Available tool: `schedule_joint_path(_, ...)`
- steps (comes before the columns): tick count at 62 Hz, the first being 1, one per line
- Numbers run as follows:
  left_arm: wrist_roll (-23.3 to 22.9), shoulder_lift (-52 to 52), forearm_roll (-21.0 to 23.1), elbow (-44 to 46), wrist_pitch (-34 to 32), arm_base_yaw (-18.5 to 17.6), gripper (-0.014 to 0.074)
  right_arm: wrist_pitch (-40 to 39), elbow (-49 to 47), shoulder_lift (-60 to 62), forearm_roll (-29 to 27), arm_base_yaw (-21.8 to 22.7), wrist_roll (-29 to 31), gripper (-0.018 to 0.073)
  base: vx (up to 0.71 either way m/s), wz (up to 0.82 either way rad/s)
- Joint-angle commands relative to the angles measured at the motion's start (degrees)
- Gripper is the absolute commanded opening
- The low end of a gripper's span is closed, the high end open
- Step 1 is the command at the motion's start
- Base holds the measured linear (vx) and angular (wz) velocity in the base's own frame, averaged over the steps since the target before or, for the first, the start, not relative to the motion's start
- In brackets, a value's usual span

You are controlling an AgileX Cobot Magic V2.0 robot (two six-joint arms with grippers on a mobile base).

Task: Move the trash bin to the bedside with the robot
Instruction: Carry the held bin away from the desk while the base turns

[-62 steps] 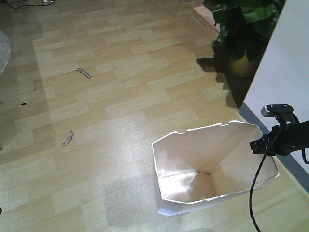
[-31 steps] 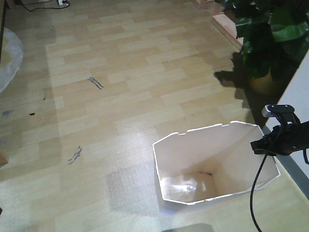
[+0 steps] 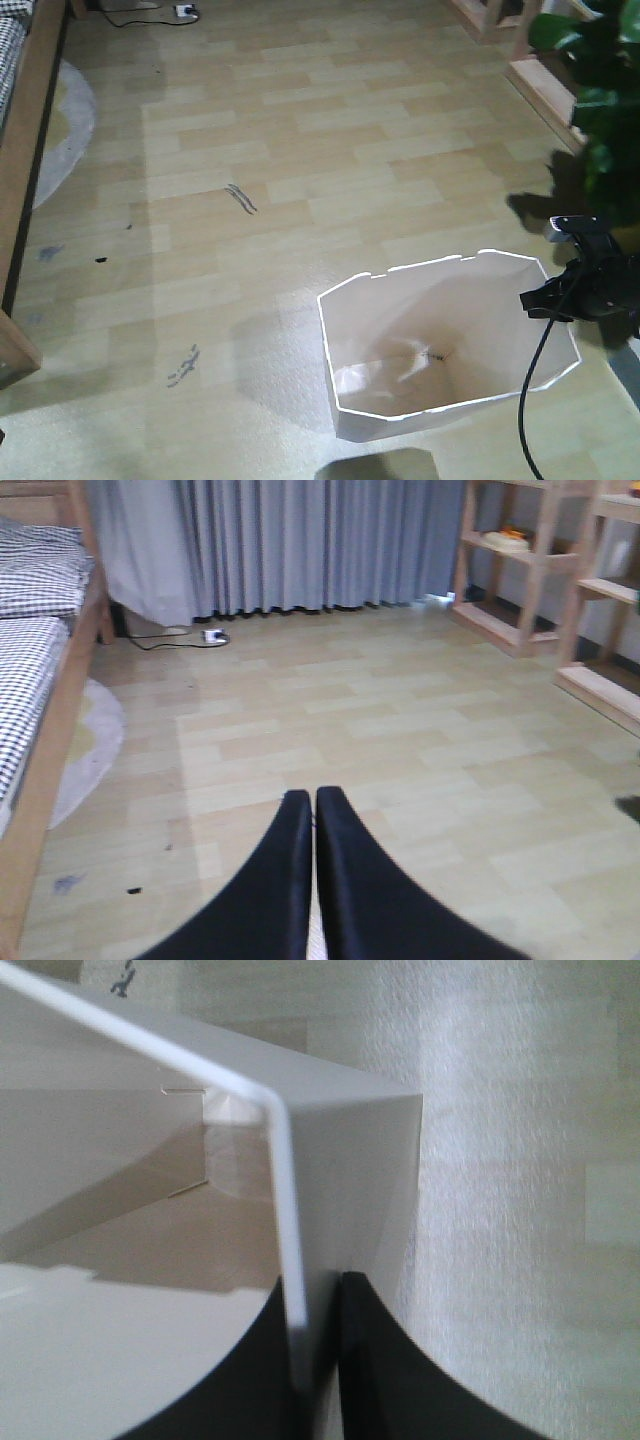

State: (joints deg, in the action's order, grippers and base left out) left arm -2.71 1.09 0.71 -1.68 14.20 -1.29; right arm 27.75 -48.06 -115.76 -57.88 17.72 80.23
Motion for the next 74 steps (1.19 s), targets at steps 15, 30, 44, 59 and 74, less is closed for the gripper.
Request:
schedule_joint_path(15, -0.5, 0.57, 0.23, -1.66, -4.18, -0.32, -0.0006, 7.75, -1.22, 3.64, -4.98, 0.23, -1.16, -0.0006, 0.43, 0.31)
schedule_joint_path(30, -0.5, 0.57, 0.23, -1.66, -4.18, -0.32, -0.0006, 7.75, -1.22, 3.64, -4.98, 0.23, -1.16, -0.0006, 0.43, 0.2)
schedule_joint_path(44, -0.5, 0.57, 0.23, -1.66, -4.18, -0.32, -0.0006, 7.75, -1.22, 3.64, -4.98, 0.23, -1.16, -0.0006, 0.45, 0.06)
schedule_joint_path(59, -0.5, 0.57, 0.23, -1.66, -4.18, -0.32, -0.0006, 7.75, -1.22, 3.64, -4.98, 0.23, -1.16, -0.0006, 0.46, 0.03)
schedule_joint_path(74, -0.5, 0.57, 0.23, -1.66, -4.18, -0.32, -0.0006, 7.75, -1.22, 3.64, -4.98, 0.23, -1.16, -0.0006, 0.45, 0.09)
